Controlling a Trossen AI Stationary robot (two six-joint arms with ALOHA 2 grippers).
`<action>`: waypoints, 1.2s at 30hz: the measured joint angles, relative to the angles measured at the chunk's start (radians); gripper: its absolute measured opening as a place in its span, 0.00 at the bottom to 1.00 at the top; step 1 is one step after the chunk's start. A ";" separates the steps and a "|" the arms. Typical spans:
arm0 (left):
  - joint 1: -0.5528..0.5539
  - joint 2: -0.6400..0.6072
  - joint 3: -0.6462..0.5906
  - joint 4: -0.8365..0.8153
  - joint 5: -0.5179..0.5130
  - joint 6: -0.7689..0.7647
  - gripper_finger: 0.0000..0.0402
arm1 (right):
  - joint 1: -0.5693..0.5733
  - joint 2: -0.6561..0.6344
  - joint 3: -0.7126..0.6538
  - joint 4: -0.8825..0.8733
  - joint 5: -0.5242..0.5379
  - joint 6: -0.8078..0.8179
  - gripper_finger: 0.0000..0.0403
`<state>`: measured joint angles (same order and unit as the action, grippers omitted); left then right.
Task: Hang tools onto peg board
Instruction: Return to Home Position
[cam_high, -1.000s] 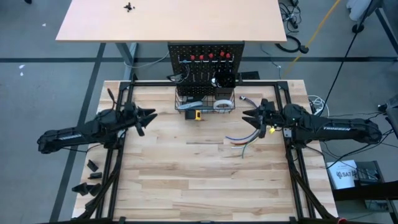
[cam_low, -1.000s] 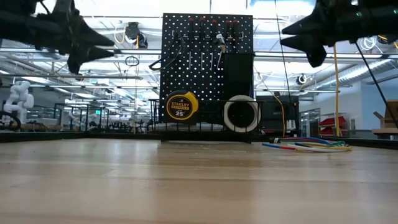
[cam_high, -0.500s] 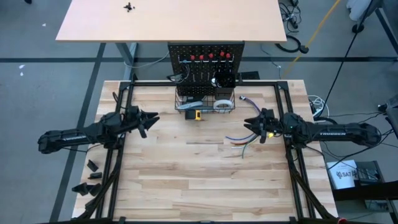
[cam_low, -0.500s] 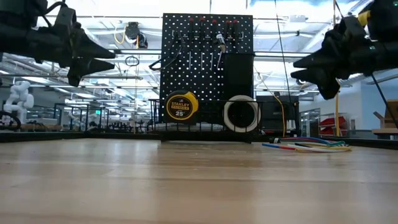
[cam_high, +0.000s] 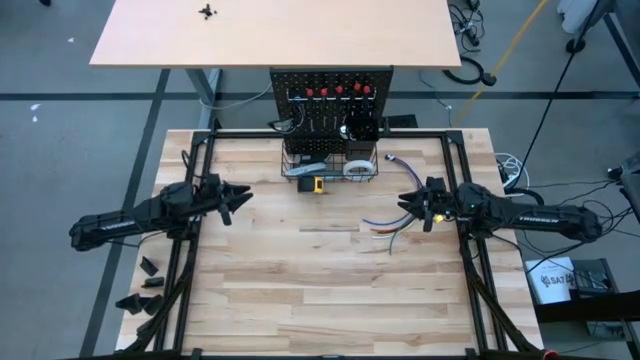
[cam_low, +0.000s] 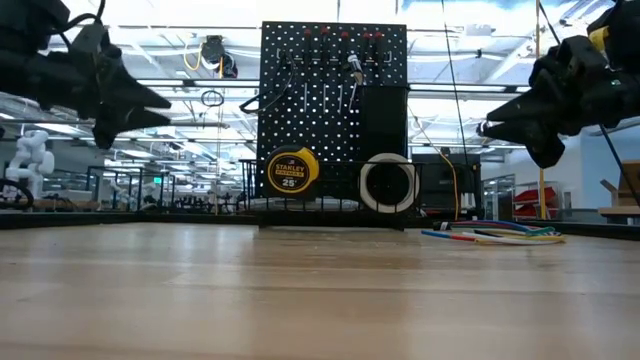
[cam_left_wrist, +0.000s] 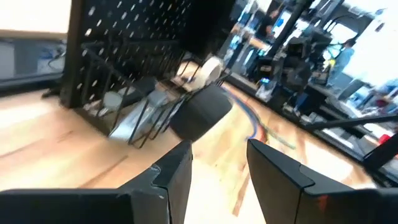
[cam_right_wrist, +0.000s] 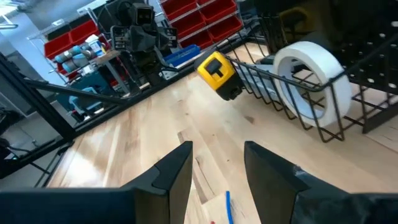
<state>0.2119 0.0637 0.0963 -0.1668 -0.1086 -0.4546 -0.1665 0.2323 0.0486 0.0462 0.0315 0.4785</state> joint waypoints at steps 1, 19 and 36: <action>0.000 -0.015 0.000 -0.028 -0.003 -0.003 0.39 | 0.000 -0.018 0.000 -0.022 0.006 0.000 0.35; 0.000 -0.051 -0.011 -0.052 -0.110 0.215 0.39 | -0.025 -0.166 0.067 -0.391 0.151 -0.046 0.35; 0.000 -0.025 -0.012 -0.049 -0.155 0.488 0.39 | -0.024 -0.166 0.067 -0.388 0.150 -0.053 0.35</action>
<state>0.2119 0.0387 0.0841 -0.2161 -0.2634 0.0330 -0.1909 0.0658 0.1158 -0.3416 0.1814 0.4259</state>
